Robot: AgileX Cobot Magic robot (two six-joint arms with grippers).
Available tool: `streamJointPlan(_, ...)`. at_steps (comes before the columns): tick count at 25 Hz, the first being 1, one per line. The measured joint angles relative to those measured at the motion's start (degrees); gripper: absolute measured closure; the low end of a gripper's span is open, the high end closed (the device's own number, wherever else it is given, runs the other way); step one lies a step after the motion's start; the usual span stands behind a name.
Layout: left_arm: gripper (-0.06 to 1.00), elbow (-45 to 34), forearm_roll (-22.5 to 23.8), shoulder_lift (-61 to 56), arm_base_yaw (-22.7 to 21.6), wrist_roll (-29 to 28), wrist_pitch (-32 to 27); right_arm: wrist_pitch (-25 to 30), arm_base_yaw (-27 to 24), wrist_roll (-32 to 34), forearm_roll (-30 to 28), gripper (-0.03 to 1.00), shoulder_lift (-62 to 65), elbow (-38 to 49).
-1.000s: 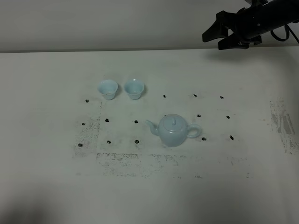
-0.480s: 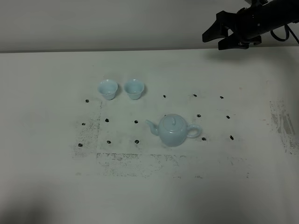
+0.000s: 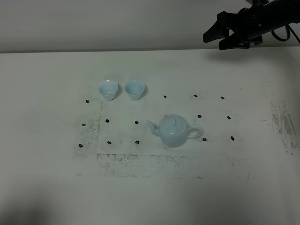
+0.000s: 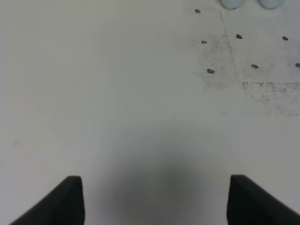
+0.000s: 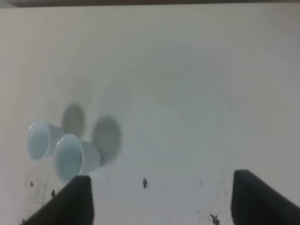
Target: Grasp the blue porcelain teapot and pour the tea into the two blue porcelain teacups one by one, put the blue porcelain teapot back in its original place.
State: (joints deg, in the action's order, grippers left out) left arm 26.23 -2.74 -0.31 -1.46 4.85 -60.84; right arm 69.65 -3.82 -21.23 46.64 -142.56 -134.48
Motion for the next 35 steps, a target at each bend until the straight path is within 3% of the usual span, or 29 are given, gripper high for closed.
streamJointPlan(5, 0.33, 0.0, 0.0, 0.0, 0.0, -0.1, 0.0, 0.1, 0.0, -2.9, -0.4, 0.38, 0.3, 0.0)
streamJointPlan(10, 0.33, 0.0, 0.0, 0.0, 0.0, -0.1, 0.0, 0.1, 0.5, -4.1, -12.6, 0.38, 4.6, 0.0)
streamJointPlan(14, 0.33, 0.0, 0.0, 0.0, 0.0, -0.1, 0.0, 0.2, 3.1, 0.3, -27.5, 0.38, 9.7, 0.0)
streamJointPlan(20, 0.33, 0.0, 0.0, 0.0, 0.0, -0.1, 0.0, 0.3, 8.7, 8.5, -44.3, 0.38, 14.7, 0.0)
streamJointPlan(26, 0.33, 0.0, 0.0, 0.0, 0.0, -0.1, 0.0, 0.2, 9.9, 13.3, -51.8, 0.38, 15.1, 4.9)
streamJointPlan(31, 0.33, 0.0, 0.0, 0.0, 0.0, -0.1, 0.0, 0.3, 9.8, 20.5, -64.8, 0.38, 15.5, 11.2)
streamJointPlan(35, 0.33, 0.0, 0.0, 0.0, 0.0, -0.1, 0.0, -1.2, 9.8, 26.1, -67.1, 0.38, 17.9, 18.8)
